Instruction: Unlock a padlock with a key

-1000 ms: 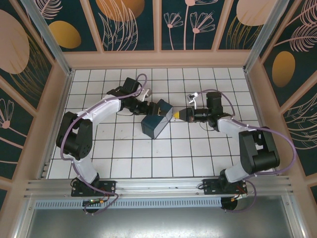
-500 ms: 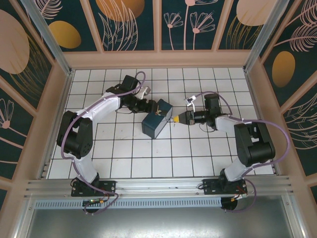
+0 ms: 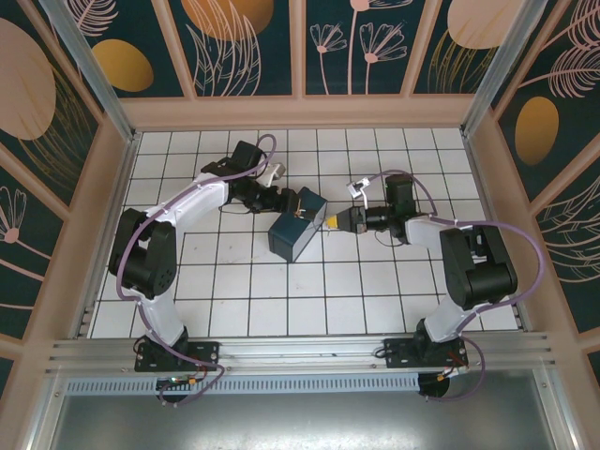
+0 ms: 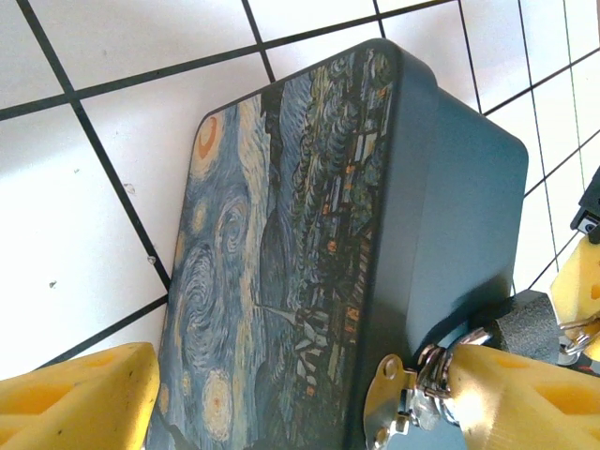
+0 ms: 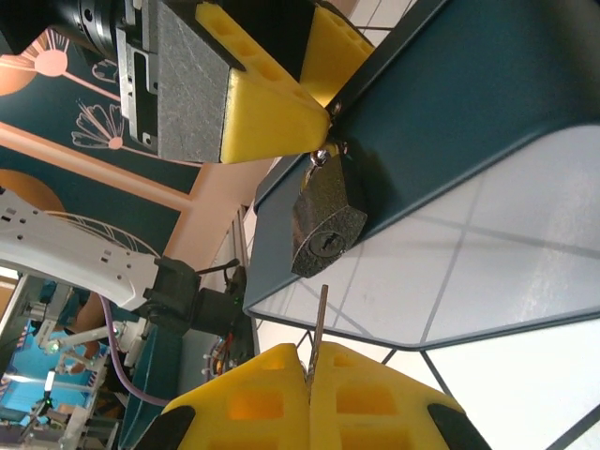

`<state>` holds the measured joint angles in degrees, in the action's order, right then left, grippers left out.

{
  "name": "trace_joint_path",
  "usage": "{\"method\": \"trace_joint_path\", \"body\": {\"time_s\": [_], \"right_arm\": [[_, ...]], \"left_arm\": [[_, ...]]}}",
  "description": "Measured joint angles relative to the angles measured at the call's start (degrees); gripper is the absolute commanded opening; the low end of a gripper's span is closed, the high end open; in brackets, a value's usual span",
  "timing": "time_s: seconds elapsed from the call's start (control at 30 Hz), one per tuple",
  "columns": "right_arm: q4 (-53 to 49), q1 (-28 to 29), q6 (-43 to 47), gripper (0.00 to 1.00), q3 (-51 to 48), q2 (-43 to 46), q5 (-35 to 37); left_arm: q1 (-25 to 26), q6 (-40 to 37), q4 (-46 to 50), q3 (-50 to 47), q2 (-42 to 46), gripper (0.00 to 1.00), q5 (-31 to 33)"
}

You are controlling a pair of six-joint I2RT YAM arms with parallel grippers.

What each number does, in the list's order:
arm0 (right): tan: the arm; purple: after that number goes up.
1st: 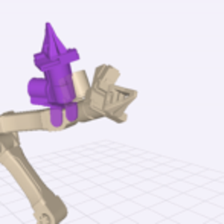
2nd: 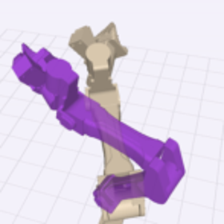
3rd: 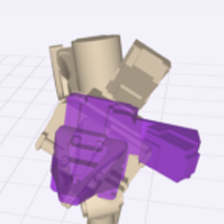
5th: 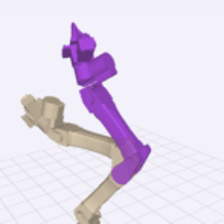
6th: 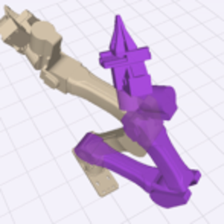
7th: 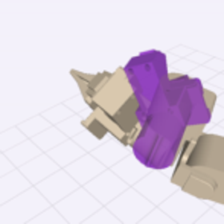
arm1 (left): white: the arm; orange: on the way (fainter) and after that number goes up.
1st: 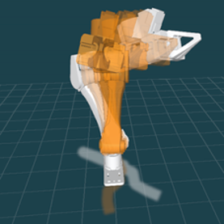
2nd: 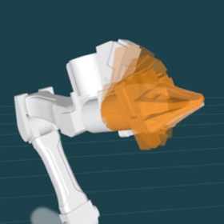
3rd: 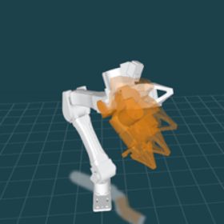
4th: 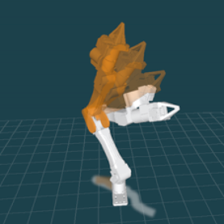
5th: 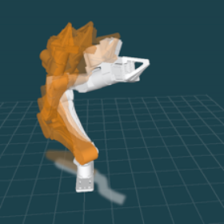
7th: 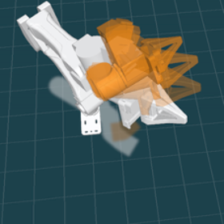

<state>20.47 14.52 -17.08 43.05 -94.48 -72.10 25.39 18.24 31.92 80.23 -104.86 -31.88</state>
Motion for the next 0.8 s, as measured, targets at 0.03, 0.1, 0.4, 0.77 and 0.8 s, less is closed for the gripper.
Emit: {"method": "trace_joint_path", "body": {"time_s": [0.03, 0.1, 0.4, 0.77, 0.8], "right_arm": [[0.42, 0.37, -0.24, 0.00, 0.00, -0.09, 0.00], [1.40, 1.14, -1.01, 0.00, 0.00, -0.20, 0.00], [5.14, 1.66, -3.43, 0.00, 0.00, -1.51, 0.00], [11.39, 4.42, -7.85, 0.00, -0.39, -1.73, -0.02], [12.26, 4.61, -8.52, 0.00, -0.68, -1.73, -0.02]], "left_arm": [[0.00, 0.00, 0.04, 0.11, 0.00, 0.81, 0.11], [0.00, -0.15, 0.15, 0.35, 0.00, 0.81, 0.28], [0.00, -0.20, 0.81, 0.98, -0.17, 0.81, 0.50], [0.00, -0.20, 1.31, 1.22, -0.26, 0.81, 0.87], [0.00, -0.20, 1.31, 1.22, -0.26, 0.81, 0.87]]}}
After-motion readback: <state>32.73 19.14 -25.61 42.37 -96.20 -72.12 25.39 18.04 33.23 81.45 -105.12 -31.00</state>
